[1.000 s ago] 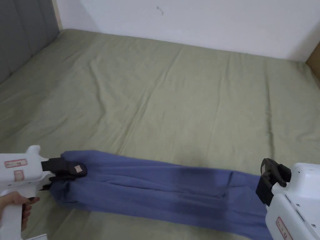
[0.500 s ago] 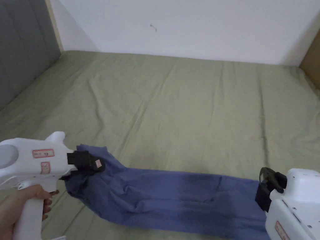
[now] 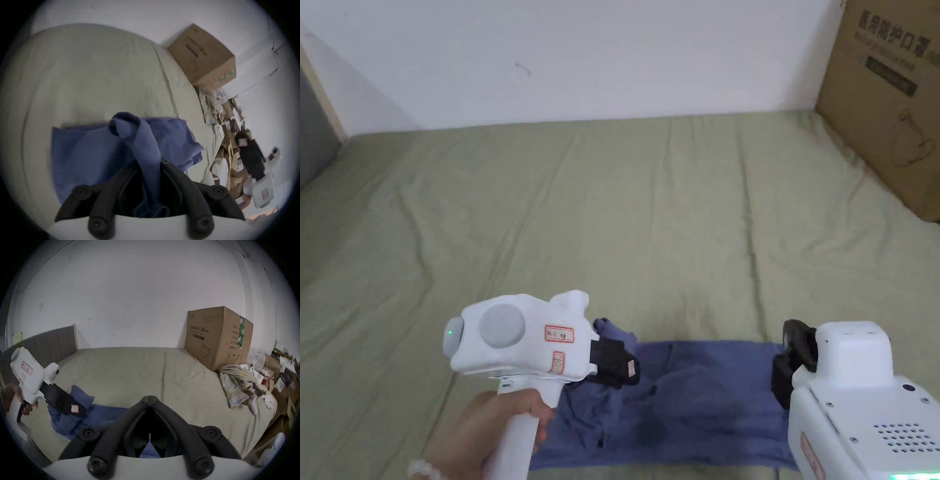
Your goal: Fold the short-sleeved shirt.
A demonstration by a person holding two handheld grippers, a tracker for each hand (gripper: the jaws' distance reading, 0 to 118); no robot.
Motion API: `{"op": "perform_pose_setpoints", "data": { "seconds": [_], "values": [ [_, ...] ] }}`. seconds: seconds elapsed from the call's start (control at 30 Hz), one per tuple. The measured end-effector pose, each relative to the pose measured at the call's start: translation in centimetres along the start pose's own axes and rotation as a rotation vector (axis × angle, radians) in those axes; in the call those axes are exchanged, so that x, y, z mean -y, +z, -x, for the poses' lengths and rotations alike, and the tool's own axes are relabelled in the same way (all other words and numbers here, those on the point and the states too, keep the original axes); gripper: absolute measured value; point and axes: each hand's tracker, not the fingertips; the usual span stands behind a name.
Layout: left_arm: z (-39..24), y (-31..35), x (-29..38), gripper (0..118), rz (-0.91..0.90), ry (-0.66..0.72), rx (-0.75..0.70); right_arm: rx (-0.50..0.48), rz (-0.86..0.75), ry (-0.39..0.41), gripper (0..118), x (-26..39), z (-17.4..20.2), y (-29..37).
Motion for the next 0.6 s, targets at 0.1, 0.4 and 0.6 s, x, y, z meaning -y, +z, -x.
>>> {"op": "perform_pose_setpoints", "data": {
  "seconds": [0.1,0.4,0.6],
  "values": [
    [0.3,-1.5,0.2,101,-0.002,0.042,-0.004,-0.008,0.018,-0.054,1,0.4,-0.9,-0.2],
    [2.9,3.5,0.6,95,-0.170,0.132,-0.009,-0.002,0.050,-0.104,1,1.3,-2.2,-0.7],
    [4.9,2.1,3.0,0,-0.123,0.190,-0.043,-0.018,0.051,-0.099,0,1.4,-1.9,-0.3]
  ]
}}
